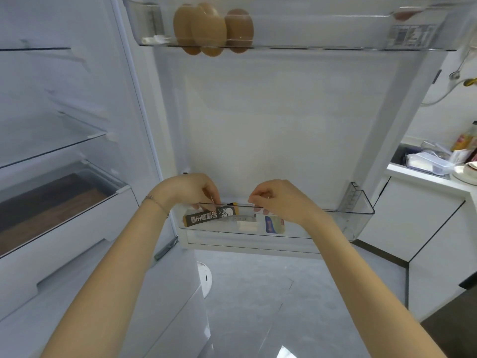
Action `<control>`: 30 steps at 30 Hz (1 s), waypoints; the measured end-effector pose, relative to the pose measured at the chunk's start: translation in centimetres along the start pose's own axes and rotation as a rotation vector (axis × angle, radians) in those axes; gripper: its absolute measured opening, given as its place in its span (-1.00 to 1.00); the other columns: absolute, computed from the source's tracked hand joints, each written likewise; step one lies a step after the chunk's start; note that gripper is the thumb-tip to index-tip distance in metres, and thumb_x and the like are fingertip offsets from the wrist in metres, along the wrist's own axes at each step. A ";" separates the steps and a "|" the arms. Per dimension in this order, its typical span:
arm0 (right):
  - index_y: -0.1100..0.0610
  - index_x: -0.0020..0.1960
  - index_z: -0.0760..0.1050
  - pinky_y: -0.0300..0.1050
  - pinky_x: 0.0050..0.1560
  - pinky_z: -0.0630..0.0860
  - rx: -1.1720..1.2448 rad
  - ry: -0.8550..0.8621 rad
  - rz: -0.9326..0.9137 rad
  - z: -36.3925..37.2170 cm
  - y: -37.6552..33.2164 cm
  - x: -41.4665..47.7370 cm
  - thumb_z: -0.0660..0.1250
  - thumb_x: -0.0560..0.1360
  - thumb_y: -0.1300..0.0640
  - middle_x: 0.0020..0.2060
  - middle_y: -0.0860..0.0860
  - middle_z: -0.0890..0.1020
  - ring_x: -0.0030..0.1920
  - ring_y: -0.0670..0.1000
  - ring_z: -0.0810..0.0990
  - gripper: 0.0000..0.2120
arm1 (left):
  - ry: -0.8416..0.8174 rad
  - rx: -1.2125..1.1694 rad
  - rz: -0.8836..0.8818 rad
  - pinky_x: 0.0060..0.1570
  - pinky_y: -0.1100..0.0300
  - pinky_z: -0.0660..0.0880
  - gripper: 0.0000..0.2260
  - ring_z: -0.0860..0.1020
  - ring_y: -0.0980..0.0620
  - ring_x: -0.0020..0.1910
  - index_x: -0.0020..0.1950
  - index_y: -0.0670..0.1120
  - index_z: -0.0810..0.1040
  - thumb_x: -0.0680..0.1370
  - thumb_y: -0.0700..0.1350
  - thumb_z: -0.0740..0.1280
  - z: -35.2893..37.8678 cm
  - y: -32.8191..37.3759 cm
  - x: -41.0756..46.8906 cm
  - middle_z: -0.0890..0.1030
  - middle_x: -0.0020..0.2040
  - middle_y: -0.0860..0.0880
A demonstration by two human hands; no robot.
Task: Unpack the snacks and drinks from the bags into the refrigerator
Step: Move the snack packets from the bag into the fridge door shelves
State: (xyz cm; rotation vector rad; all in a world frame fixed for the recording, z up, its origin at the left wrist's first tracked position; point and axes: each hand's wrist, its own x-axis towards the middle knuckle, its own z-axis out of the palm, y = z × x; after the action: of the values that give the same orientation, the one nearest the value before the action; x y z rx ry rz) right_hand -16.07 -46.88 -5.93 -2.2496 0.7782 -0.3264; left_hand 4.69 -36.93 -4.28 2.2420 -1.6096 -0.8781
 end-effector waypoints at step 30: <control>-0.12 0.53 0.15 0.16 0.51 -0.03 -0.412 0.813 0.164 -4.2 8.6 -13.5 0.32 0.52 -0.14 0.52 -0.04 0.18 0.54 0.08 -0.02 -0.35 | 0.794 0.423 0.739 0.50 -0.18 0.03 -0.42 0.10 -0.14 0.56 0.54 0.01 0.24 0.58 0.25 0.12 12.7 12.8 3.0 0.20 0.56 -0.06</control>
State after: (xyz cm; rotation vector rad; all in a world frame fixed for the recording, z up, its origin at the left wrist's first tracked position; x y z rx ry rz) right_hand -32.26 -45.64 -9.07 -2.3861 1.5492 -1.1238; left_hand -12.12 -42.49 -8.60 1.5878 -2.0125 0.5139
